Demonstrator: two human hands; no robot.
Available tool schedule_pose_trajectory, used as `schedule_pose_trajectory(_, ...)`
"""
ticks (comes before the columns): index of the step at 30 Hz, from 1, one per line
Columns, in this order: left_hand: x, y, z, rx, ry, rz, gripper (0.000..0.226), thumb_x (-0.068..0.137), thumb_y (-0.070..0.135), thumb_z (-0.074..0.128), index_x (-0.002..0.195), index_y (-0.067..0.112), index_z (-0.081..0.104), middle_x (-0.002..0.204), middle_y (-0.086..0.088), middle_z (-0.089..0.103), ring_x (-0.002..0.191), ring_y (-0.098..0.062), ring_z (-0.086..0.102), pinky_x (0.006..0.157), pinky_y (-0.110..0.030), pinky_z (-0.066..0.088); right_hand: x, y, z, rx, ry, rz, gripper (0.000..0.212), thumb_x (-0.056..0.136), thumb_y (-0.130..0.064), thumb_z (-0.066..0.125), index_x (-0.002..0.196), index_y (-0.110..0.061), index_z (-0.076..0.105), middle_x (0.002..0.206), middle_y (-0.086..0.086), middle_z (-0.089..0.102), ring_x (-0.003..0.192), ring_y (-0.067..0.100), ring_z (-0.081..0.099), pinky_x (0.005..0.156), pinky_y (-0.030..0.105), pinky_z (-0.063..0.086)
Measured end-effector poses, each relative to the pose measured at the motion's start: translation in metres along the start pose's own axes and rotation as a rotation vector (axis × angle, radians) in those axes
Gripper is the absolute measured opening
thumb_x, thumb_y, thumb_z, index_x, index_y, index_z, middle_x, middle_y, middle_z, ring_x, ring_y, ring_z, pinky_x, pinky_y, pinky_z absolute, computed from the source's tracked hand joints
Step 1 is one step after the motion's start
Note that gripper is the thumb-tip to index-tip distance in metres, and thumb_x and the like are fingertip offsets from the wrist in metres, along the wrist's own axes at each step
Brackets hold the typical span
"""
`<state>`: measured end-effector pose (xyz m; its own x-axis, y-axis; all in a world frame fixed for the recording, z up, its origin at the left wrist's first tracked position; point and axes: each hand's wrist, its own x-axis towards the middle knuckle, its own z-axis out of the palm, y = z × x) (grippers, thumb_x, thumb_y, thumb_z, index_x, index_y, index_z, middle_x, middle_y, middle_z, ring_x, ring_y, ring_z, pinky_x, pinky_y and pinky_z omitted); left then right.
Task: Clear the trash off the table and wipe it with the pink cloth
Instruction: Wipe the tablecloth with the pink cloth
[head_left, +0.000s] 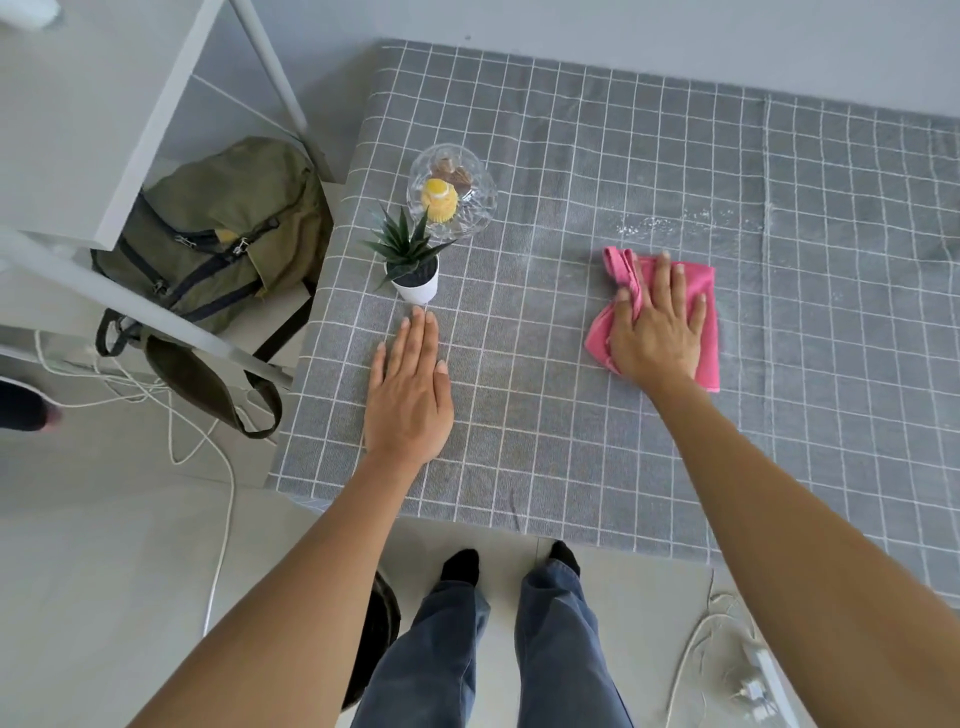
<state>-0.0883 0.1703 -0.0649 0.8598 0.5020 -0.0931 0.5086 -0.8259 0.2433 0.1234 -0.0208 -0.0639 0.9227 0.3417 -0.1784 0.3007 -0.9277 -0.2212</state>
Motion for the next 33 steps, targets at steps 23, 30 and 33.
schedule_pose_trajectory(23, 0.122, 0.113, 0.013, -0.066, -0.087, 0.163, 0.053, 0.104, 0.028, 0.016, 0.153, 0.015, 0.001, 0.161, -0.001, -0.004, 0.148, -0.014, -0.008, 0.120, -0.038, -0.007, -0.008, 0.004, -0.004, 0.025, -0.030, -0.207, 0.053, 0.102, -0.045, 0.014, 0.152, -0.038, 0.000, 0.162, -0.006, -0.005, 0.148, 0.015, -0.009, 0.117, 0.047, -0.011)
schedule_pose_trajectory(30, 0.123, 0.115, 0.017, -0.039, -0.040, 0.154, 0.052, 0.104, 0.029, 0.013, 0.153, 0.019, 0.000, 0.161, 0.002, -0.004, 0.148, -0.011, -0.007, 0.119, -0.036, -0.008, 0.028, 0.098, -0.030, 0.075, 0.022, -0.051, 0.051, 0.101, -0.046, 0.013, 0.139, -0.047, -0.021, 0.161, -0.007, -0.003, 0.148, 0.014, -0.006, 0.119, 0.046, -0.007)
schedule_pose_trajectory(33, 0.124, 0.116, 0.017, -0.034, -0.031, 0.145, 0.052, 0.104, 0.028, 0.014, 0.153, 0.020, 0.000, 0.161, 0.003, -0.003, 0.148, -0.010, -0.007, 0.120, -0.036, -0.006, 0.039, 0.145, -0.047, 0.075, 0.044, 0.121, 0.049, 0.101, -0.045, 0.012, 0.136, -0.044, -0.022, 0.162, -0.004, -0.003, 0.149, 0.016, -0.005, 0.120, 0.048, -0.005)
